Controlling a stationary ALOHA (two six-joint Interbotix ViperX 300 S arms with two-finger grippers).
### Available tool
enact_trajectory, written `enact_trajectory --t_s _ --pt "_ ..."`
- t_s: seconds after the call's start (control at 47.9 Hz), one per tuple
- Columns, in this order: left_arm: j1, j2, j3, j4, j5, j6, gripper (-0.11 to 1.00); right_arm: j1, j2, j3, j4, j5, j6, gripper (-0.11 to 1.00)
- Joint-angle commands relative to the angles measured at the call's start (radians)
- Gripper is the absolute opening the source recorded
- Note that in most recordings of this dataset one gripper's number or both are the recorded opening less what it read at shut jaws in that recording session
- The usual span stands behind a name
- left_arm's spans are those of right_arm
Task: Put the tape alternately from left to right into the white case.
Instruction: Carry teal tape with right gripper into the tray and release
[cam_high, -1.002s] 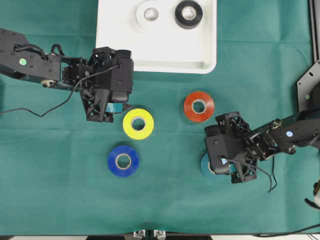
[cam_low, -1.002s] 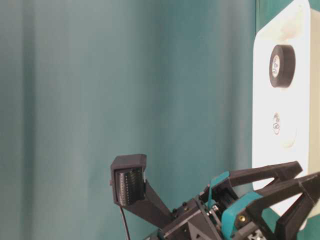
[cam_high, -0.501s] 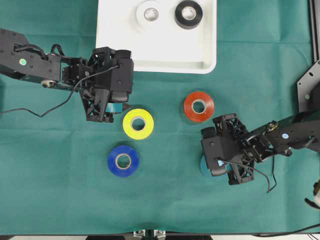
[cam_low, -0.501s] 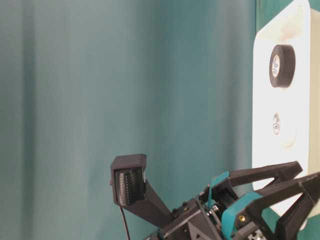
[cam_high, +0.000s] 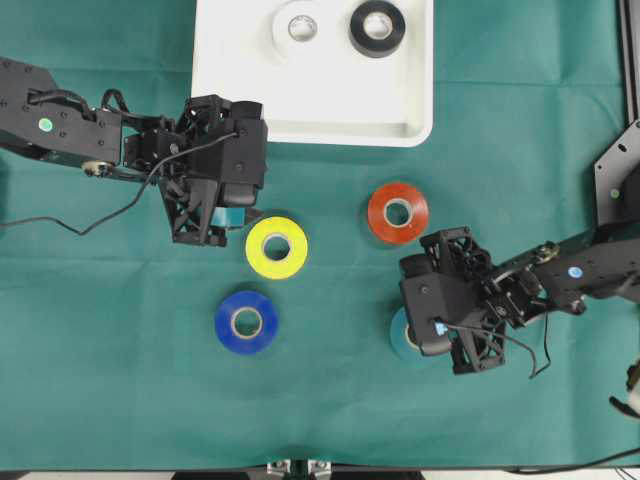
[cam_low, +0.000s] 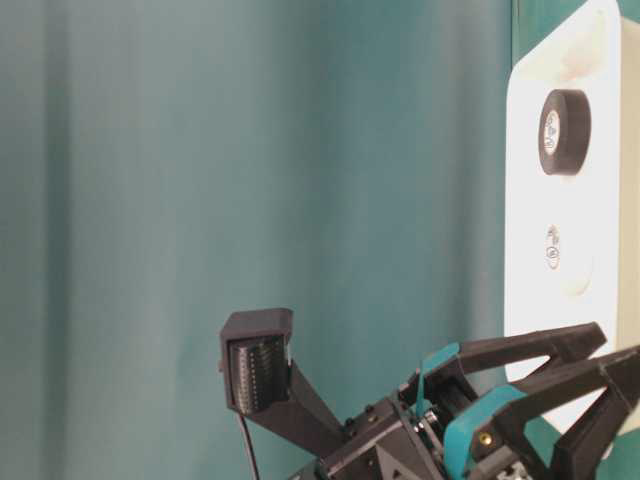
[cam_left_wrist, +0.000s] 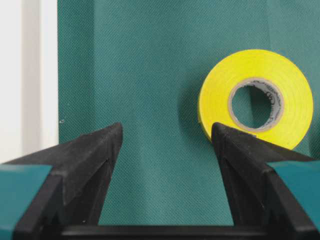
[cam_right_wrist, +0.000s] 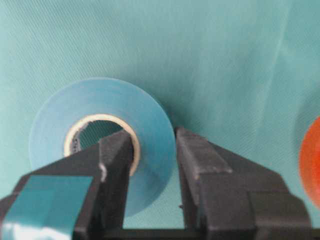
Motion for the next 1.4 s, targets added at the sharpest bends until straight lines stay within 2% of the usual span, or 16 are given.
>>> enact_trajectory --t_s 0.0,0.209,0.647,0.939,1.169,1.378 --pt "-0.008 -0.014 -0.014 -0.002 -0.005 0.0 0.95 -0.006 -0.057 -0.028 -0.012 0.026 0.0 0.25" --pt "-0.018 -0.014 -0.012 -0.002 -0.006 0.002 0.95 -0.064 -0.114 -0.055 -0.048 0.092 -0.002 0.25" --pt "-0.032 -0.014 -0.003 -0.002 -0.006 0.002 0.95 -0.321 -0.114 -0.121 -0.173 0.083 -0.005 0.25" --pt "-0.051 -0.014 0.0 -0.002 -0.005 0.003 0.95 -0.449 -0.052 -0.167 -0.236 0.06 -0.009 0.25" --pt "-0.061 -0.014 0.0 -0.002 -0.012 0.002 0.95 -0.54 -0.002 -0.206 -0.319 0.054 -0.009 0.25" --pt "-0.067 -0.012 -0.002 -0.002 -0.012 0.002 0.95 -0.595 0.028 -0.225 -0.344 0.031 -0.011 0.25"
